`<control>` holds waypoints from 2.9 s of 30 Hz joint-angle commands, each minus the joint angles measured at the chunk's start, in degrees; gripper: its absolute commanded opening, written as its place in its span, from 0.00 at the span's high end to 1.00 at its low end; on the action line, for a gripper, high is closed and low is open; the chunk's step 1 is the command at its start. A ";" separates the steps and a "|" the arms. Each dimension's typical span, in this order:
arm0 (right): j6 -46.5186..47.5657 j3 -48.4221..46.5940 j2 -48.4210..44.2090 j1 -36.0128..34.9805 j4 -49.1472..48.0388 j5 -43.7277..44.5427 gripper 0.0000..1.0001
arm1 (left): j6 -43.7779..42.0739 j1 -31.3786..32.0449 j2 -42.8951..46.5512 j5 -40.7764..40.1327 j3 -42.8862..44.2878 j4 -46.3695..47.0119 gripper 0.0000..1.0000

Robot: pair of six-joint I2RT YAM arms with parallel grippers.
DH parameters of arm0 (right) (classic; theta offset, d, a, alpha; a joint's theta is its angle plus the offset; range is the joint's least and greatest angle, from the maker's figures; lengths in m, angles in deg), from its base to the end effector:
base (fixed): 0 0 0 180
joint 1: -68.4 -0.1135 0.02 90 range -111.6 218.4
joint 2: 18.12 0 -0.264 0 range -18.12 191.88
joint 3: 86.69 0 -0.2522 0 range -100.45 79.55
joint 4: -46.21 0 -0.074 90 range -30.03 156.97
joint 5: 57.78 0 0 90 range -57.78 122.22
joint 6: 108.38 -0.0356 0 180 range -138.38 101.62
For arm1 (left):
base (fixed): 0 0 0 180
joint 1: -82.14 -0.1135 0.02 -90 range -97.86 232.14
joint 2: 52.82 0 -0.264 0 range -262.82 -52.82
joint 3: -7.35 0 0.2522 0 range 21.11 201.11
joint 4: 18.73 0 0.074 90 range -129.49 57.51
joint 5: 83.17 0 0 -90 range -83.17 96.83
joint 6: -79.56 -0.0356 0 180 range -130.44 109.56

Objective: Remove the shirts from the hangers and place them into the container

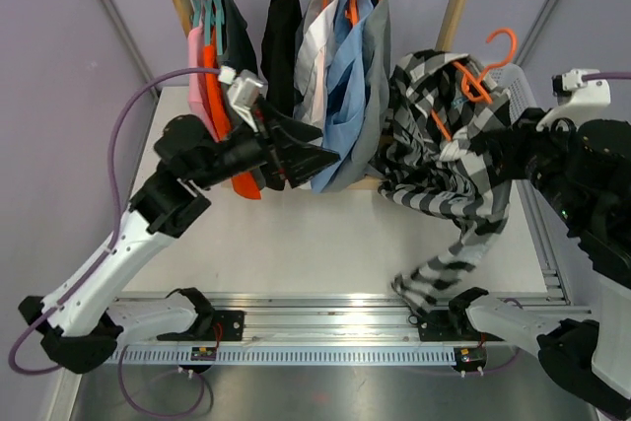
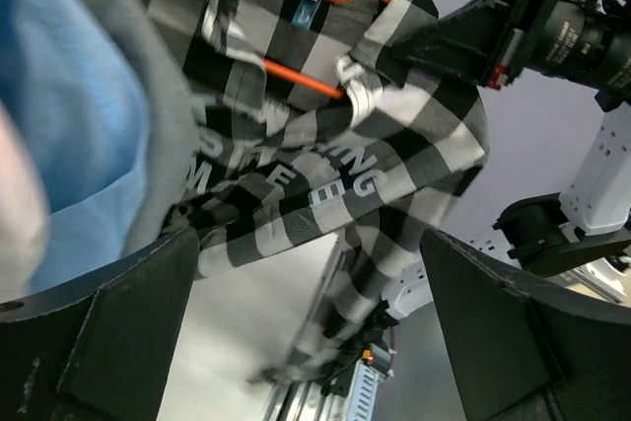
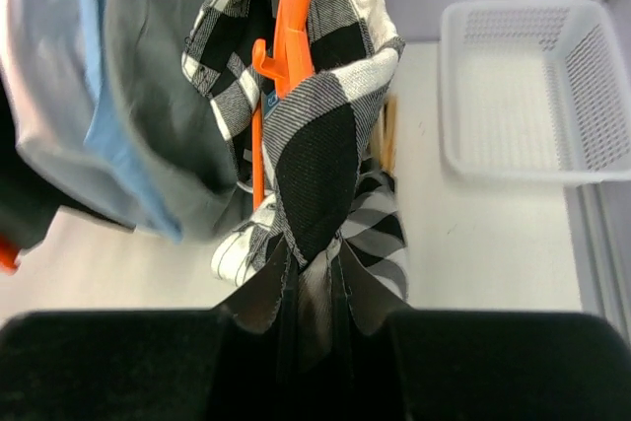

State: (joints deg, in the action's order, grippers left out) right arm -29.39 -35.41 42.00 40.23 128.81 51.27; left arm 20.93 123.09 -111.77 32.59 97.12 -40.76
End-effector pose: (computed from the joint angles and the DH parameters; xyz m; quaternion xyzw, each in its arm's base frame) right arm 0.0804 0.0299 0.5512 -0.0152 0.7836 0.0807 0.6157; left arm 0.1449 -0.1462 0.4851 0.2216 0.6181 -0.5538 0.5119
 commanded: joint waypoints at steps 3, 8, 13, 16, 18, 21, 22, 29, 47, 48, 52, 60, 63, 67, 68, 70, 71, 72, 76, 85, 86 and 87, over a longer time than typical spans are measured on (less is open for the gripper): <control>-1.92 -3.35 -2.28 -0.58 8.76 -12.18 1.00 | -6.15 9.93 -10.72 -10.28 11.08 1.77 0.01; -1.48 2.63 -5.97 -0.58 9.73 -18.07 1.00 | -9.83 15.64 -24.34 -16.44 23.55 -1.73 0.01; -0.69 5.35 -7.99 -0.49 9.74 -20.63 1.00 | -14.41 20.57 -34.72 -21.79 40.43 -6.66 0.01; -0.51 5.97 -8.70 -0.58 9.65 -21.77 1.00 | -15.47 21.37 -40.00 -20.67 47.89 -9.13 0.01; -0.16 6.15 -9.05 -0.49 9.56 -21.60 1.00 | -15.38 21.54 -42.55 -19.52 49.67 -9.83 0.01; 0.19 6.32 -9.23 -0.49 9.56 -21.86 1.00 | -14.77 21.54 -44.39 -18.11 51.08 -9.74 0.01; 0.19 6.24 -9.23 -0.49 9.47 -21.77 1.00 | -14.50 21.54 -44.75 -18.02 51.52 -10.01 0.01; 0.28 6.41 -8.97 -0.49 7.72 -22.74 1.00 | -14.06 21.89 -48.26 -17.85 52.84 -13.70 0.11; 0.02 5.53 -7.03 -0.58 7.36 -10.70 0.39 | -18.61 25.14 -48.09 -32.24 52.64 -17.56 1.00; 0.02 5.53 -7.12 -0.49 7.19 -10.70 0.33 | -20.11 25.14 -48.35 -34.79 53.53 -18.00 1.00; -0.07 6.15 -8.26 -0.49 6.57 -10.35 0.08 | -22.68 20.77 -49.41 -38.16 57.67 -20.81 1.00; -0.16 9.30 -9.75 -0.58 5.78 -11.40 0.05 | -24.87 14.87 -44.14 -40.70 56.53 -19.77 1.00; -0.07 11.59 -10.63 -0.58 4.73 -11.67 0.05 | -23.65 11.62 -41.78 -38.51 56.53 -19.15 1.00; 0.28 13.70 -11.16 -0.58 4.02 -8.25 0.05 | -22.33 10.29 -38.26 -36.84 53.82 -18.98 1.00; 0.28 14.05 -11.25 -0.49 3.85 -7.98 0.05 | -22.24 10.29 -37.29 -36.31 53.02 -18.80 1.00; 0.63 15.19 -11.34 -0.49 2.88 -7.89 0.05 | -21.89 10.29 -35.10 -35.61 51.62 -18.27 1.00; 0.81 15.55 -11.34 -0.49 2.18 -8.06 0.05 | -21.88 10.29 -34.56 -35.34 50.74 -18.18 1.00; 0.98 16.34 -11.43 -0.49 1.66 -8.06 0.05 | -21.71 10.29 -34.12 -34.56 50.38 -18.27 1.00; 1.60 18.80 -11.69 -0.49 -1.51 -8.94 0.07 | -18.56 10.29 -32.71 -30.35 48.54 -18.36 1.00; 0.28 23.72 -10.02 -0.49 -8.72 -20.26 0.93 | -17.14 10.29 -34.73 -32.52 45.37 -16.78 1.00; 0.28 23.55 -10.02 -0.49 -8.46 -19.67 1.00 | -17.14 10.20 -35.17 -33.40 45.46 -16.69 1.00; 0.54 23.55 -10.54 -0.49 -8.11 -19.40 1.00 | -16.96 9.77 -35.26 -34.01 45.54 -16.17 1.00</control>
State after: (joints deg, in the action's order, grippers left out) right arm -29.12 -11.78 31.53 39.95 125.37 34.42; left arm 3.12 133.36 -146.99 0.31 142.12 -60.67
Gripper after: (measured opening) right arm 0.036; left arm 0.116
